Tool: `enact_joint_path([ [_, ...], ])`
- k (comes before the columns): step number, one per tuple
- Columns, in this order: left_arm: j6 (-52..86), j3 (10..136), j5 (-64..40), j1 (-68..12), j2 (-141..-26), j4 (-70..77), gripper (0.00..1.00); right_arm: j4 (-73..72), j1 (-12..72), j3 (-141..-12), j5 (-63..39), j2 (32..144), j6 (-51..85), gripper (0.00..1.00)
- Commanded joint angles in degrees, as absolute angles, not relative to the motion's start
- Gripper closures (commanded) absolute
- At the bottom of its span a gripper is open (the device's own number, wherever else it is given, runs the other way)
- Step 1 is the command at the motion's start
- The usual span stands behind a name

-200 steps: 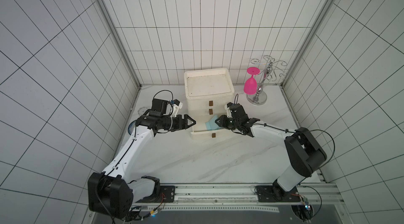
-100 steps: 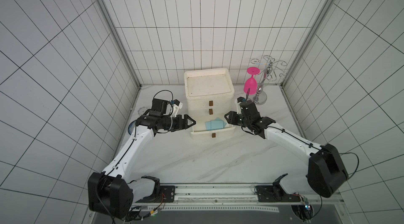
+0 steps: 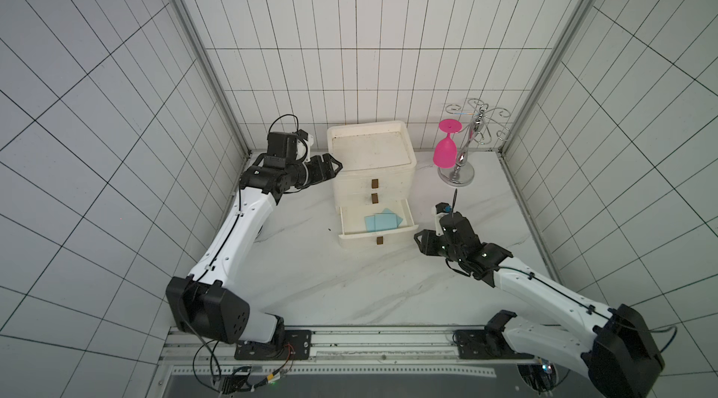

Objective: Please put the sticky notes in the drawer by color
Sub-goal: Close the drawer in the storage box.

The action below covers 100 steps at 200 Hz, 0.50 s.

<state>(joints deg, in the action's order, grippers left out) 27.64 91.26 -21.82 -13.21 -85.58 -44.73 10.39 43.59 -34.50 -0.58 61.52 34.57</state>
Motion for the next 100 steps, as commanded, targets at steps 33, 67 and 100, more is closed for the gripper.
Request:
enact_joint_path([
  [33,23.5,122.0,-6.5,-24.9,-106.1,-53.8,0.16,7.5,51.4,-31.5,5.4,60.8,37.6,0.55],
  [67,21.2,135.6,-6.7,-26.8,-118.7,-60.4,0.16,5.7,54.5,-32.1,6.9,63.9,38.5,0.55],
  [100,19.4,135.0,-6.6,-27.5,-120.8,-62.3,0.17,5.4,56.5,-34.3,8.3,67.4,38.0,0.55],
])
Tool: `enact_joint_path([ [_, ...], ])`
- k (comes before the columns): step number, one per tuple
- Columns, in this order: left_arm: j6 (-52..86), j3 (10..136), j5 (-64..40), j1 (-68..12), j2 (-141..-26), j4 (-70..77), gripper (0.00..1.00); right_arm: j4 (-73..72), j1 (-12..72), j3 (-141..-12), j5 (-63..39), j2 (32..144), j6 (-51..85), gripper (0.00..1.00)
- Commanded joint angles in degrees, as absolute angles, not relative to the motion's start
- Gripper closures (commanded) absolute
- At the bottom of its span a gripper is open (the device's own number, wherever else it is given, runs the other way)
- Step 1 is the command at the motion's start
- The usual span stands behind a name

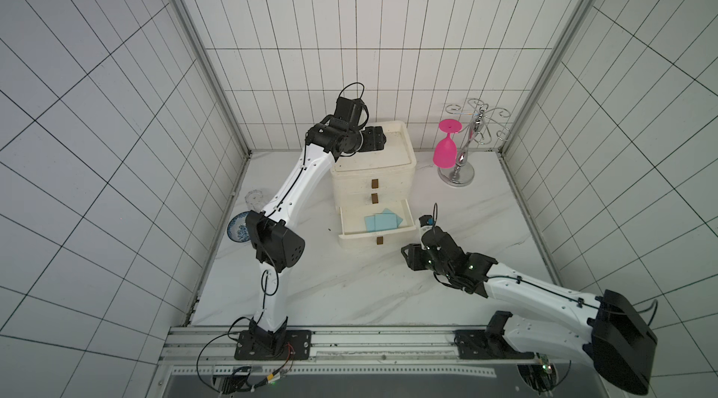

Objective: Please put the sticky notes in the drawer by color
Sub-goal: Close the drawer in the storage box.

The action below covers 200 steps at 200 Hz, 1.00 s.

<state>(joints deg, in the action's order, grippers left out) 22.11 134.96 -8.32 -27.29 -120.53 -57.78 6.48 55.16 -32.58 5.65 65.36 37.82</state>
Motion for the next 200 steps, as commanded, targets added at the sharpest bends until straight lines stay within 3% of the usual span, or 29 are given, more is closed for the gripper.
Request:
enact_joint_path([
  [1,19.3,134.8,-6.6,-27.5,-120.7,-62.2,0.17,5.4,56.5,-34.3,8.3,67.6,38.0,0.55],
  [90,15.1,118.8,-7.0,-27.6,-116.8,-61.4,0.16,-12.3,58.2,-40.0,13.4,86.1,38.7,0.54],
  [200,15.6,118.1,-13.3,-25.7,-118.8,-63.3,0.16,-26.8,61.5,-42.9,26.1,95.2,38.4,0.54],
])
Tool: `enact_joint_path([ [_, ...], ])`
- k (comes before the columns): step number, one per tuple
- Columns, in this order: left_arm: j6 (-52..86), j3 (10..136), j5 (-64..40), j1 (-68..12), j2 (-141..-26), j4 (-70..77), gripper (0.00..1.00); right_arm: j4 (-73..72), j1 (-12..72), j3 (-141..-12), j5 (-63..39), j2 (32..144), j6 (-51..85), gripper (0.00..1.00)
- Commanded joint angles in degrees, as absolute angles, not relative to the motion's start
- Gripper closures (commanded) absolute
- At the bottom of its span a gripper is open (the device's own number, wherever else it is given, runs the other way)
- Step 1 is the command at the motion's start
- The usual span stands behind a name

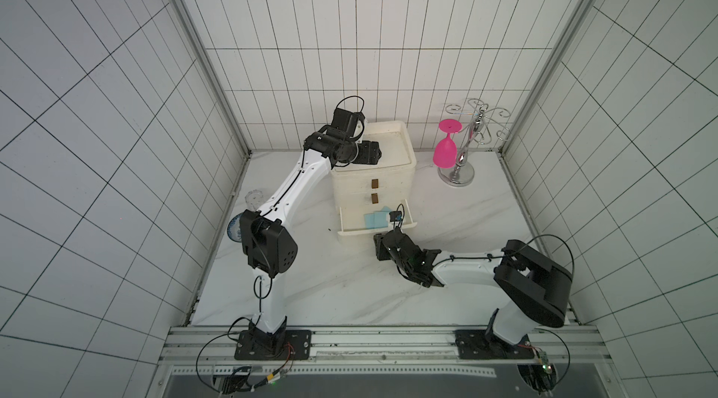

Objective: Please put the sticky notes in the drawer by color
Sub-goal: Close the drawer in the storage box.

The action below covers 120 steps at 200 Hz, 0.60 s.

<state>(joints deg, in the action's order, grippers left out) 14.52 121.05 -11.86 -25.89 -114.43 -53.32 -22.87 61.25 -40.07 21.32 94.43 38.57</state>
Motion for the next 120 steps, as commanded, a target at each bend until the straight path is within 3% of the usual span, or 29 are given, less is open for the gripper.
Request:
enact_joint_path([
  [1,15.6,118.0,-13.3,-25.7,-118.8,-63.3,0.16,-26.9,61.5,-42.9,26.2,95.3,38.3,0.54],
  [120,15.4,117.3,-13.8,-25.7,-119.1,-63.5,0.16,-32.1,56.6,-49.3,24.2,103.5,35.2,0.52],
])
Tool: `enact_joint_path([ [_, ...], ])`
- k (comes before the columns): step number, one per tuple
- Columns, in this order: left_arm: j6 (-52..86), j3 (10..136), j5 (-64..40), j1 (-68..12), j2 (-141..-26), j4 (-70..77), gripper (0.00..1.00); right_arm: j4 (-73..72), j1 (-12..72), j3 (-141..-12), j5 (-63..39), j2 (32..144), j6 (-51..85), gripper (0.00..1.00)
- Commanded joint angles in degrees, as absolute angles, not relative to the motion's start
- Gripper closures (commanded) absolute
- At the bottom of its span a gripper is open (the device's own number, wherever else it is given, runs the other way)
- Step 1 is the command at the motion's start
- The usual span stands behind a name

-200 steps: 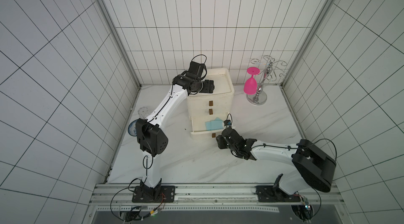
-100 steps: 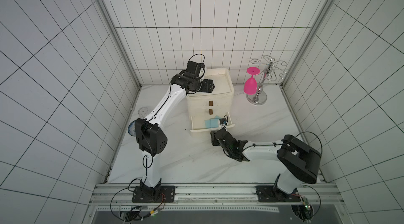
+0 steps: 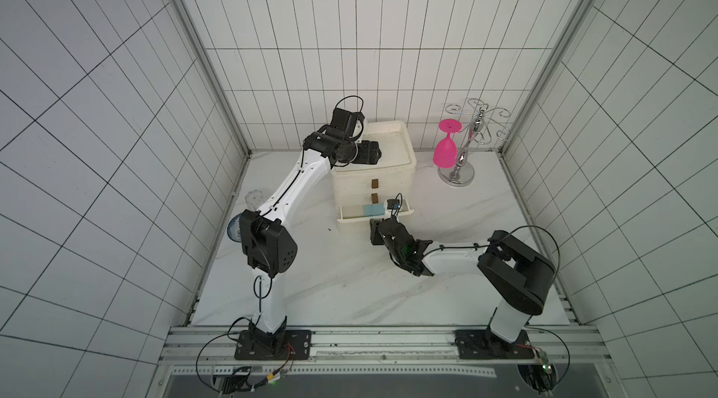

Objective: Please put the sticky notes in the drawer by color
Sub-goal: Close the drawer in the storage box.

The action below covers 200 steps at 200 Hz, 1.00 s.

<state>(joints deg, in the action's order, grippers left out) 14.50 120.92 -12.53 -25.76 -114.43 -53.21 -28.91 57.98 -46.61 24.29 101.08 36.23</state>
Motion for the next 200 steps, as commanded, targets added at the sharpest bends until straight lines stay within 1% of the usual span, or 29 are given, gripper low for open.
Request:
enact_joint_path([
  [1,15.4,117.3,-13.8,-25.7,-119.1,-63.5,0.16,-32.2,56.5,-49.3,24.2,103.6,35.1,0.52],
  [88,15.2,117.3,-14.3,-25.3,-118.5,-63.9,0.16,-43.0,53.9,-51.7,23.5,111.2,29.3,0.51],
  [146,15.3,117.0,-14.7,-25.1,-118.2,-63.8,0.16,-50.7,53.4,-53.3,21.6,117.0,28.6,0.51],
  [200,15.5,116.9,-15.2,-24.9,-117.9,-63.8,0.16,-54.5,52.8,-53.4,21.5,119.1,28.2,0.5],
])
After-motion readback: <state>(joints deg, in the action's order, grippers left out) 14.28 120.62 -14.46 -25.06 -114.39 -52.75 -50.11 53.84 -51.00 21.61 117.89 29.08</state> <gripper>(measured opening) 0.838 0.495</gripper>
